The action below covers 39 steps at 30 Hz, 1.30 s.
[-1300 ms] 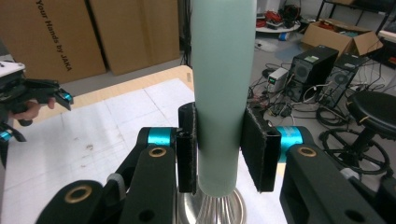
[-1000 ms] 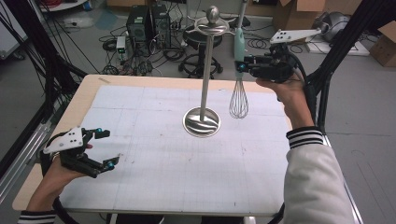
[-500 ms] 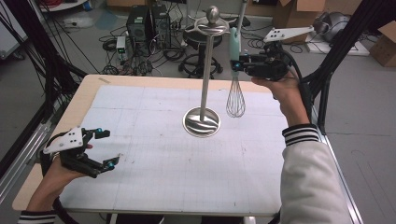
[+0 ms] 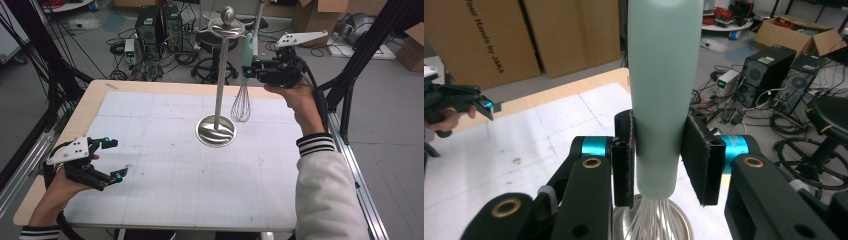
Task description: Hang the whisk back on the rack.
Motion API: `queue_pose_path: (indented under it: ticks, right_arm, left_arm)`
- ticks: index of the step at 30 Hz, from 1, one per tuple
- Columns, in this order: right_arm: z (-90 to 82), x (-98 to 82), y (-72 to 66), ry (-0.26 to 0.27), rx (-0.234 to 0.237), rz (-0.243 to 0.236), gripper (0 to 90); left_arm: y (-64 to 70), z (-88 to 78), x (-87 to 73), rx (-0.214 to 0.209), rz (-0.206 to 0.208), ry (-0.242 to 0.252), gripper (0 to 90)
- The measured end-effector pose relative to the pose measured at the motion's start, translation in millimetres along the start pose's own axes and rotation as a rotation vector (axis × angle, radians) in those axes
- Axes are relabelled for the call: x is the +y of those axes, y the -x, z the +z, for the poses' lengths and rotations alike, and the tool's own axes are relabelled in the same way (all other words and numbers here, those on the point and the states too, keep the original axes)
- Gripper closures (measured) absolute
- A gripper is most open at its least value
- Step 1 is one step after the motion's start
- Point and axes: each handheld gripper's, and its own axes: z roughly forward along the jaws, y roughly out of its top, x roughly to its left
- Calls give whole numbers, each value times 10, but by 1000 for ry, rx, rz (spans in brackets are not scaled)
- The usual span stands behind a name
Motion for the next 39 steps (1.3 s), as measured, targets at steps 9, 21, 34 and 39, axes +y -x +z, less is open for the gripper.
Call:
queue_pose_path:
  ticks: [9, 21, 34, 39]
  right_arm:
    - [20, -14, -21, 7, -18, -3, 576]
    - [-18, -322, -189, -46, -36, -30, 92]
    - [-185, -873, -468, 12, -20, -32, 0]
    - [-300, -1271, -634, 32, -32, -34, 0]
  left_arm:
    - [0, 0, 0, 2, 1, -2, 17]
    - [-4, 4, -33, 12, -10, -3, 17]
    - [-24, -51, -69, 22, -31, 26, 17]
    - [1, -76, -102, 26, -42, 40, 17]
